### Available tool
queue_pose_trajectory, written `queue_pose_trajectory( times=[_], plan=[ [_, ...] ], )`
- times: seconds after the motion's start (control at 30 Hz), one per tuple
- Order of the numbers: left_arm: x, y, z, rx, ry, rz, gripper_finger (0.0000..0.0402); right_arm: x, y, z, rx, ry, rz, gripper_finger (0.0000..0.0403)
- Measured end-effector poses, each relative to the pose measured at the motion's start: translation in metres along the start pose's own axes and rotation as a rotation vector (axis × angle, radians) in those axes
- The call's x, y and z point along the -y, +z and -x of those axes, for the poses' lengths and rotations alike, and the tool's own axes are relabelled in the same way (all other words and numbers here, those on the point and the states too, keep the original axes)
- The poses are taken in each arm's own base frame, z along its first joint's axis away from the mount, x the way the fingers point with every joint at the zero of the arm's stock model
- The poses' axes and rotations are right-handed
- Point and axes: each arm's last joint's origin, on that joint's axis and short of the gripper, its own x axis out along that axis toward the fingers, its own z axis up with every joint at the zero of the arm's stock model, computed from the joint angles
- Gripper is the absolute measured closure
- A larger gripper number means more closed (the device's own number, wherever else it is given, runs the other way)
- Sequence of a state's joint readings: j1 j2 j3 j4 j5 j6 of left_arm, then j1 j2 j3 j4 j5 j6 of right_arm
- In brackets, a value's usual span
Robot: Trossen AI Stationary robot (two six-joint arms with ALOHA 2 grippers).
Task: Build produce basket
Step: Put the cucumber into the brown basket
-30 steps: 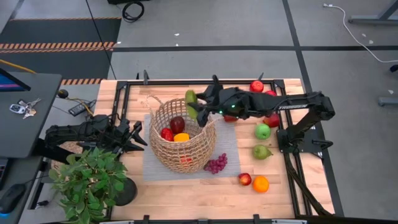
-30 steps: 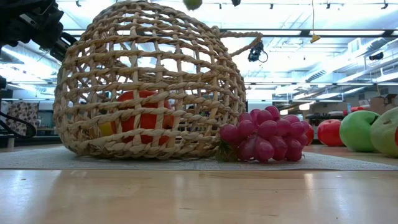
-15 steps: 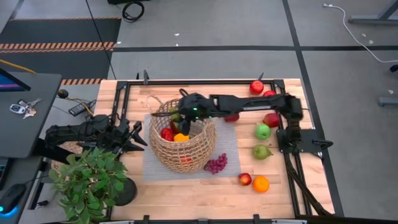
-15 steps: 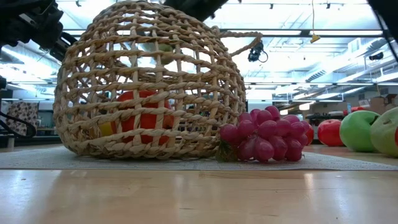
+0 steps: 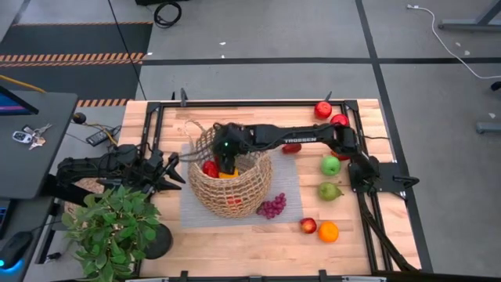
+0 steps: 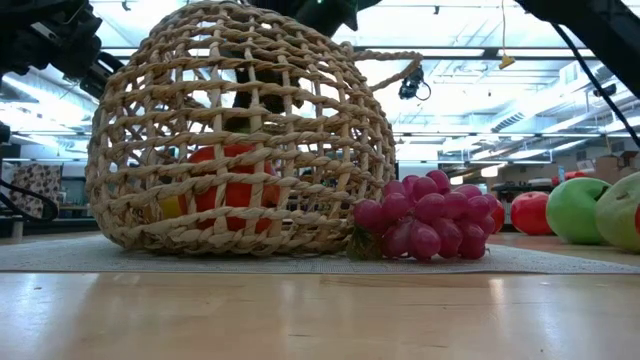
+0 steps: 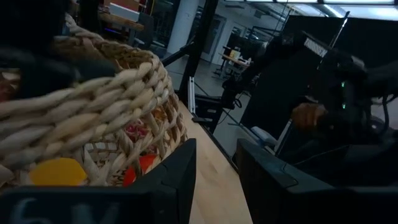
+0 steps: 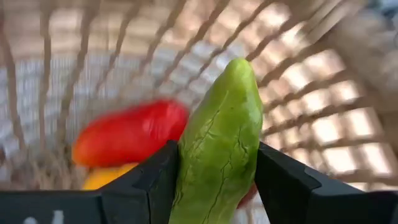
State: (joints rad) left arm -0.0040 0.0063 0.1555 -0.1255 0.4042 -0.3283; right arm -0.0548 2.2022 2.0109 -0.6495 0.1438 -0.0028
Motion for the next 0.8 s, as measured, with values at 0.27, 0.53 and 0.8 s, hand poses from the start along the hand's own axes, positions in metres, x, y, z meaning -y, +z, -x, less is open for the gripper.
queue_pose_trajectory(
  times=[0.27,0.53,0.8],
  plan=[
    [-0.001,-0.001,-0.001,-0.014,0.005,0.007,0.028,-0.028,-0.012,-0.021,-0.044,0.029,0.125,0.0201],
    [-0.001,-0.001,-0.002,-0.021,0.006,0.01,0.028,-0.032,-0.018,-0.033,-0.071,0.025,0.167,0.0201],
    [-0.001,-0.001,-0.002,-0.018,0.006,0.008,0.028,-0.032,-0.021,-0.035,-0.087,0.007,0.17,0.0182]
  ],
)
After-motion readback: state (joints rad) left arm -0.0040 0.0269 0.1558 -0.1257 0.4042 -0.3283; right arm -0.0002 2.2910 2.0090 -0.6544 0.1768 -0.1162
